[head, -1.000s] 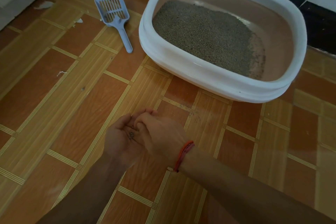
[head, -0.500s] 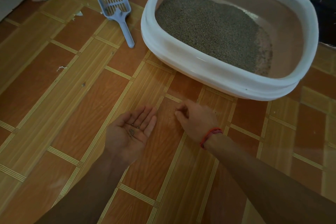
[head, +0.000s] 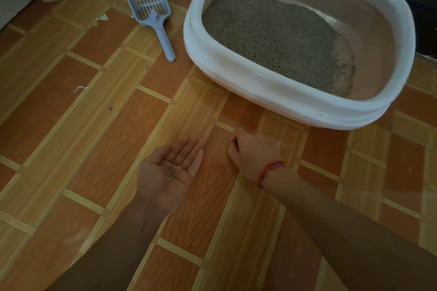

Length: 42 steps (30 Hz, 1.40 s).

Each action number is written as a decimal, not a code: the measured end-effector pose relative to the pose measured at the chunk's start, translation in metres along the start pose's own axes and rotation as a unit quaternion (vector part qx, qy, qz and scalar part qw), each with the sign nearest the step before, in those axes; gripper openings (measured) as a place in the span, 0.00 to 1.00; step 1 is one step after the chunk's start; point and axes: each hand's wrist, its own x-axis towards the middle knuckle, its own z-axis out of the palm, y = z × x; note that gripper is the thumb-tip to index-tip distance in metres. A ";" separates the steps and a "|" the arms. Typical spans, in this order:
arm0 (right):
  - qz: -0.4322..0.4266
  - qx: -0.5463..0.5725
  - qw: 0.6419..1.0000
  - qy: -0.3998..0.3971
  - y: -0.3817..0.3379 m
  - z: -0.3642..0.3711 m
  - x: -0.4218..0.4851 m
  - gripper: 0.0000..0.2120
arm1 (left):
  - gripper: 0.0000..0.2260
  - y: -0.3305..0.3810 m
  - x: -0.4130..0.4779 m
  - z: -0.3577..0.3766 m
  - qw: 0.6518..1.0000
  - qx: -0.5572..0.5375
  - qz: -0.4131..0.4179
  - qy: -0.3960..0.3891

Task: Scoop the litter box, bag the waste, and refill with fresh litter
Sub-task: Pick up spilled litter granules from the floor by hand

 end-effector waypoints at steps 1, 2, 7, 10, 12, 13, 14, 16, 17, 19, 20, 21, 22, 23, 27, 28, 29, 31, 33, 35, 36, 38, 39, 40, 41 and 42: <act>-0.001 -0.001 1.000 -0.003 0.000 0.000 0.000 0.09 | 0.17 0.000 0.000 0.000 1.000 0.001 0.000 -0.001; -0.001 -0.001 1.000 -0.006 0.000 0.000 0.001 0.10 | 0.17 0.000 -0.001 0.000 1.000 0.000 -0.001 -0.002; -0.021 0.061 0.998 0.019 -0.019 -0.011 -0.012 0.08 | 0.19 0.000 -0.003 0.000 1.000 -0.004 0.002 -0.006; -0.069 0.113 0.991 0.008 -0.046 -0.017 -0.026 0.07 | 0.19 -0.002 -0.004 0.000 1.000 -0.001 0.000 -0.013; -0.107 0.138 0.985 -0.006 -0.063 -0.018 -0.035 0.08 | 0.20 -0.001 -0.004 -0.001 1.000 0.011 -0.007 -0.016; -0.123 0.145 0.982 -0.004 -0.069 -0.017 -0.038 0.08 | 0.20 -0.001 -0.004 -0.002 1.000 0.017 -0.013 -0.020; -0.135 0.148 0.980 -0.002 -0.074 -0.016 -0.040 0.08 | 0.20 -0.001 -0.005 -0.002 0.999 0.022 -0.020 -0.026; -0.149 0.152 0.977 -0.001 -0.078 -0.015 -0.043 0.08 | 0.21 -0.001 -0.006 -0.001 0.998 0.032 -0.031 -0.039; -0.153 0.158 0.976 -0.001 -0.079 -0.015 -0.043 0.07 | 0.21 -0.001 -0.007 -0.002 0.998 0.036 -0.034 -0.045; -0.160 0.171 0.972 0.004 -0.077 -0.014 -0.044 0.06 | 0.21 0.000 -0.008 -0.001 0.997 0.036 -0.034 -0.053; -0.161 0.178 0.971 0.006 -0.076 -0.014 -0.043 0.06 | 0.21 0.001 -0.007 -0.003 0.998 0.028 -0.033 -0.052; -0.160 0.185 0.970 0.005 -0.075 -0.014 -0.043 0.06 | 0.21 0.002 -0.006 -0.005 0.998 0.020 -0.033 -0.049; -0.159 0.188 0.969 0.003 -0.074 -0.014 -0.042 0.05 | 0.21 0.003 -0.005 -0.007 0.998 0.017 -0.032 -0.045; -0.157 0.192 0.969 0.002 -0.073 -0.014 -0.042 0.05 | 0.20 0.004 -0.004 -0.009 0.999 0.018 -0.030 -0.039; -0.116 0.194 0.974 0.024 -0.056 -0.017 -0.035 0.05 | 0.20 0.004 -0.005 -0.008 1.000 -0.002 -0.011 -0.021; -0.096 0.182 0.978 0.031 -0.048 -0.016 -0.032 0.05 | 0.21 0.004 -0.007 -0.006 1.000 -0.010 -0.004 -0.018; -0.076 0.165 0.983 0.037 -0.039 -0.015 -0.029 0.05 | 0.22 0.004 -0.007 -0.006 1.000 -0.011 0.000 -0.014; -0.039 0.138 0.989 0.024 -0.022 -0.011 -0.024 0.06 | 0.21 0.005 -0.007 -0.005 1.000 -0.006 0.004 -0.008; -0.014 0.129 0.992 -0.001 -0.010 -0.005 -0.020 0.06 | 0.20 0.004 -0.006 -0.004 1.000 -0.005 0.005 -0.006; -0.003 0.116 0.993 -0.014 -0.004 0.000 -0.018 0.06 | 0.19 0.003 -0.006 -0.002 1.000 -0.002 0.006 -0.003; -0.002 0.111 0.994 -0.016 -0.002 0.002 -0.016 0.06 | 0.19 0.002 -0.005 -0.002 1.000 -0.001 0.006 -0.001; -0.001 0.110 0.994 -0.017 -0.002 0.004 -0.014 0.06 | 0.20 0.002 -0.004 -0.002 1.000 0.000 0.006 -0.003; 0.000 0.108 0.994 -0.020 -0.002 0.005 -0.013 0.06 | 0.21 0.002 -0.003 -0.003 1.000 0.001 0.005 -0.004; 0.000 0.105 0.994 -0.022 -0.003 0.006 -0.013 0.06 | 0.21 0.002 -0.002 -0.003 1.000 0.001 0.005 -0.004; -0.002 0.104 0.994 -0.023 -0.003 0.006 -0.012 0.06 | 0.22 0.002 -0.002 -0.003 1.000 0.001 0.004 -0.004; -0.004 0.104 0.994 -0.023 -0.004 0.006 -0.011 0.06 | 0.22 0.002 -0.001 -0.003 1.000 0.001 0.004 -0.003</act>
